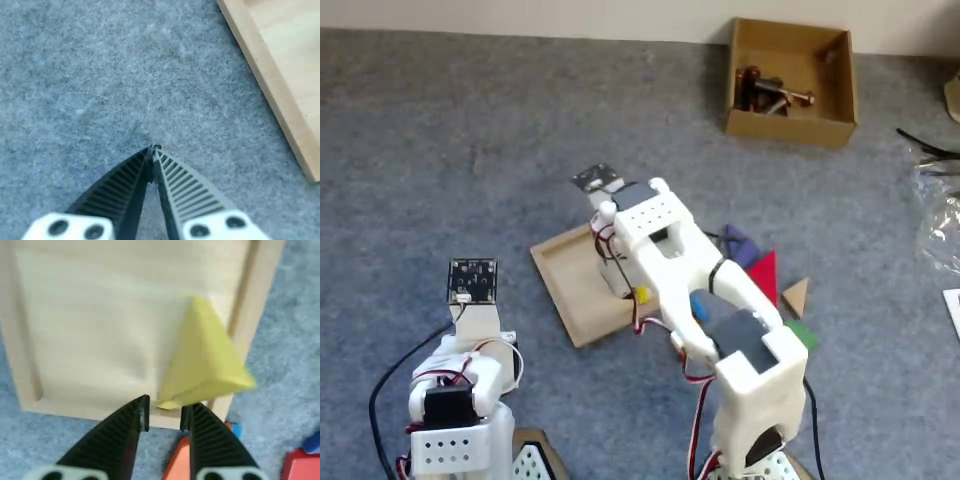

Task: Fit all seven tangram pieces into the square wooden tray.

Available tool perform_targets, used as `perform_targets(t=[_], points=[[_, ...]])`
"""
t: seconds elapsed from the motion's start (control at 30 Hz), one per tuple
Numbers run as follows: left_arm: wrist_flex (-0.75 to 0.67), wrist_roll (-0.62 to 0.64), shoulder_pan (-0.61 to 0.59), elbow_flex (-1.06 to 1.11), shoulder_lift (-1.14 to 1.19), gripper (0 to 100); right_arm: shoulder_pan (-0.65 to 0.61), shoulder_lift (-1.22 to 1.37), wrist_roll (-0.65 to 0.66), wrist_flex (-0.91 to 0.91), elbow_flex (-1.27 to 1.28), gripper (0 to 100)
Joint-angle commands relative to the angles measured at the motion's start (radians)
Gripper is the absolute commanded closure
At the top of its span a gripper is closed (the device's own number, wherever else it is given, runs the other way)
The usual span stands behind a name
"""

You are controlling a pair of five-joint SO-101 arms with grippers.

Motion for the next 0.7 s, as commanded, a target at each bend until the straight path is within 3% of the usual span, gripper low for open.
perform_targets(t=[0.0, 0.67], points=[[0.008, 0.003, -0.008, 0.021, 0.007, 100, -0.035, -0.082, 0.011, 0.018, -0.067, 89.6], [0.008, 0.003, -0.008, 0.021, 0.007, 100, -0.108, -0.081, 0.046, -0.022, -0.068, 89.4]])
